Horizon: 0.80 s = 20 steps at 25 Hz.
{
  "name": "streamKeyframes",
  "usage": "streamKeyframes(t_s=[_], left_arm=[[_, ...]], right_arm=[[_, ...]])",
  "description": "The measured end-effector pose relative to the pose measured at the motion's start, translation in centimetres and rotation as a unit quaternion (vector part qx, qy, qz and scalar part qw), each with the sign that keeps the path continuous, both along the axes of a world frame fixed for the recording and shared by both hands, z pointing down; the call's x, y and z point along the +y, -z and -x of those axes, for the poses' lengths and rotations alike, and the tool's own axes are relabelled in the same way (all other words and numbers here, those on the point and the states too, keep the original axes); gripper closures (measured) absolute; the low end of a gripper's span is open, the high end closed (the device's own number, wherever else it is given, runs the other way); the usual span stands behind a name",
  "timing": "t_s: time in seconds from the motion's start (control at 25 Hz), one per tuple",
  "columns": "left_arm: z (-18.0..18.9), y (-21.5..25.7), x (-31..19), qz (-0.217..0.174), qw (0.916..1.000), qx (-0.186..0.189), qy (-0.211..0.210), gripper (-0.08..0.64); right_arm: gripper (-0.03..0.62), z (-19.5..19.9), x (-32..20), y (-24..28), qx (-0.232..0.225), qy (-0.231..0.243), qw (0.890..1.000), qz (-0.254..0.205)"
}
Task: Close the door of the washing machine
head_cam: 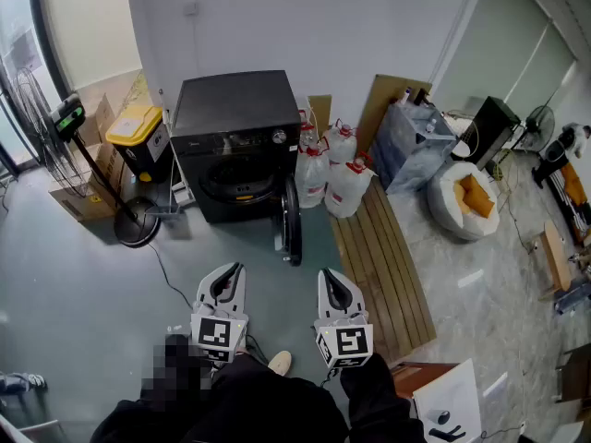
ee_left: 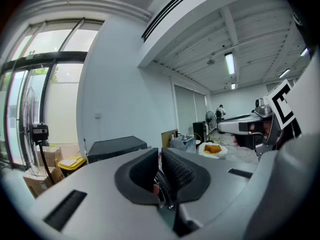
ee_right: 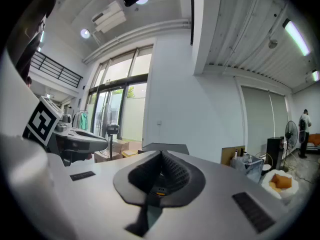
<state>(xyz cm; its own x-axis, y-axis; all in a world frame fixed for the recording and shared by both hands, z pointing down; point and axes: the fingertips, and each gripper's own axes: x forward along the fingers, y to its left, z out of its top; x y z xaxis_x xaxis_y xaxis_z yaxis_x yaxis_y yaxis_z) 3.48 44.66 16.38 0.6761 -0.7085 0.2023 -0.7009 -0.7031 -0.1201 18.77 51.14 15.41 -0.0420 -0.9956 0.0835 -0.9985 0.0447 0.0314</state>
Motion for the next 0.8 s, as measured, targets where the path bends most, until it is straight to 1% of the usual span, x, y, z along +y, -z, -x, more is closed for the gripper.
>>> streamKeyframes(t_s=[0.24,0.44,0.6,0.72,0.8], left_arm=[[-0.3,-0.5,-0.3,0.006,1.0,0.0,0.002,0.522],[-0.5,-1.6,-1.5,0.014,0.9999,-0.004,-0.001,0.522],[-1.5,-3.5,-4.1,0.027,0.9995,-0.011,-0.009,0.522],[-2.1,-5.3,-6.9,0.041,0.9989,-0.018,-0.01,0.522],[-2.3,-6.6,-9.2,0.051,0.9984,-0.02,-0.009,0.522]], right_arm=[[0.577,-0.2,-0.5,-0.5,-0.006,0.001,1.0,0.002],[0.576,-0.4,-1.8,-2.5,-0.013,-0.006,1.0,0.023],[0.576,-1.3,-4.2,-4.7,-0.016,-0.015,0.999,0.045],[0.576,-1.9,-6.8,-6.5,-0.036,-0.024,0.997,0.062],[0.576,-2.1,-8.9,-7.8,-0.041,-0.028,0.996,0.07]])
